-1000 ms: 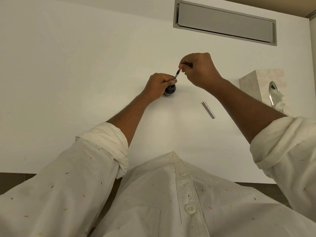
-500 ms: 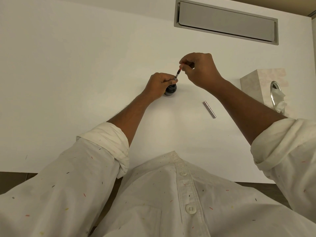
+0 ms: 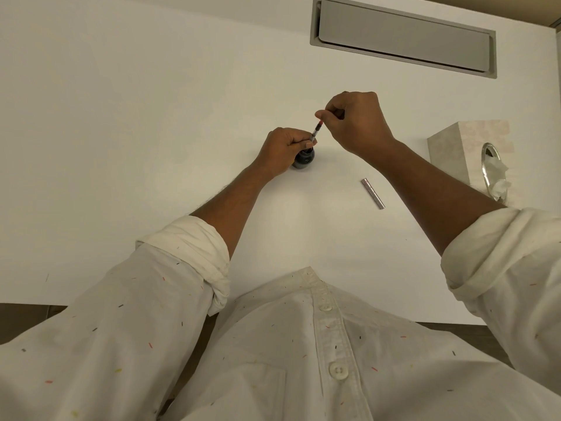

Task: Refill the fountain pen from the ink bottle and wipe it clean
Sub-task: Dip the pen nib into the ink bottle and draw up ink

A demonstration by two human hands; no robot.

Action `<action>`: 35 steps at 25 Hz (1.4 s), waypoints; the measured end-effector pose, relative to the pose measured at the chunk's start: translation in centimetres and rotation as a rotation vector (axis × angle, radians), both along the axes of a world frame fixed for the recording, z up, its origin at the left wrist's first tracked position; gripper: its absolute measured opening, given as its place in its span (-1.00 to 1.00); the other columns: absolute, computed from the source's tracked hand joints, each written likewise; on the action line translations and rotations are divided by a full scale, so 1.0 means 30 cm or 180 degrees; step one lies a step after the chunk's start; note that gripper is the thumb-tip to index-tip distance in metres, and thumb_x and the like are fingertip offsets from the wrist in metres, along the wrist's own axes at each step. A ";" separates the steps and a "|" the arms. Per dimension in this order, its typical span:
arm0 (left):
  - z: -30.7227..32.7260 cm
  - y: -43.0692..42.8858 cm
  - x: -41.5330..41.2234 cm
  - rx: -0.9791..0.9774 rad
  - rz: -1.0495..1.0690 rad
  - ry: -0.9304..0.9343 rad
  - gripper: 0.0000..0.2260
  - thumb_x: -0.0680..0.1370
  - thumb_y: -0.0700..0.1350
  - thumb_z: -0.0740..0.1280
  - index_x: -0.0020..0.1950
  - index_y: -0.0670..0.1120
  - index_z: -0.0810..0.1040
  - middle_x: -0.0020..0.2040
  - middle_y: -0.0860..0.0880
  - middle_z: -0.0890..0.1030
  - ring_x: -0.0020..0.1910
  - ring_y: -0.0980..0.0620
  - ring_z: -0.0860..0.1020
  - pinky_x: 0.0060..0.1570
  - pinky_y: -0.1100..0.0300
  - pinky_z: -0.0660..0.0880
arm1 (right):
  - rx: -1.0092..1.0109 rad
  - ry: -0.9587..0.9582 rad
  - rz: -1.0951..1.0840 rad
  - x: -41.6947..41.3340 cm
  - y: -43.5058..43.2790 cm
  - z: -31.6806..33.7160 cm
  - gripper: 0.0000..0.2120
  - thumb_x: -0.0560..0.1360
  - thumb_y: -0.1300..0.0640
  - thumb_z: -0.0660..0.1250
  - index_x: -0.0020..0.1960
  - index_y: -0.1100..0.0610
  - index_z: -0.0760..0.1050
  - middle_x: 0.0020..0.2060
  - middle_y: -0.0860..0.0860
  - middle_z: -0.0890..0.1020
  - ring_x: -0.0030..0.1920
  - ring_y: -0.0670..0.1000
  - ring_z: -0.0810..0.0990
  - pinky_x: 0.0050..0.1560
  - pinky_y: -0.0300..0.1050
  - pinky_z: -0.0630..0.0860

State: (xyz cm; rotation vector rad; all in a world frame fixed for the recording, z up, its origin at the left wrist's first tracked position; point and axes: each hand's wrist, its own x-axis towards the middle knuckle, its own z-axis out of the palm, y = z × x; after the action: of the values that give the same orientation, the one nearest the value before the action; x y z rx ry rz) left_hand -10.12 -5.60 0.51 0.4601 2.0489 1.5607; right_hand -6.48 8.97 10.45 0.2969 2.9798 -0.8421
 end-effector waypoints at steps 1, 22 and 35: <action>0.001 0.001 0.000 0.0001 0.0003 -0.0003 -0.84 0.49 -0.23 0.35 0.04 -0.22 0.65 -0.01 -0.04 0.65 0.01 0.06 0.58 0.16 0.17 0.48 | -0.0005 0.0003 -0.0011 0.001 -0.001 0.001 -0.76 0.50 0.06 0.35 -0.14 0.23 0.62 -0.29 0.18 0.66 -0.27 0.15 0.57 -0.22 -0.05 0.49; 0.004 0.001 0.005 -0.0020 0.0051 -0.0062 -0.83 0.49 -0.26 0.34 0.06 -0.25 0.63 0.07 -0.17 0.65 0.09 -0.03 0.59 0.21 0.15 0.47 | 0.0053 0.0057 0.0064 0.001 -0.002 -0.002 -0.78 0.51 0.11 0.34 -0.13 0.26 0.63 -0.26 0.18 0.67 -0.30 0.15 0.54 -0.25 -0.08 0.45; 0.003 0.001 0.002 0.0003 0.0041 -0.0052 -0.83 0.50 -0.25 0.34 0.06 -0.23 0.64 0.07 -0.17 0.65 0.03 0.07 0.57 0.17 0.25 0.46 | 0.0022 0.0015 -0.0005 0.005 -0.003 0.004 -0.78 0.50 0.04 0.36 -0.06 0.21 0.62 -0.23 0.13 0.67 -0.27 0.05 0.54 -0.16 -0.07 0.51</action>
State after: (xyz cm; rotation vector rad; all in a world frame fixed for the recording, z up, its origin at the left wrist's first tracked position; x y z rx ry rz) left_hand -10.05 -5.56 0.61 0.4337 2.0428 1.5679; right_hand -6.35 8.87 10.56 0.2978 2.9877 -0.8338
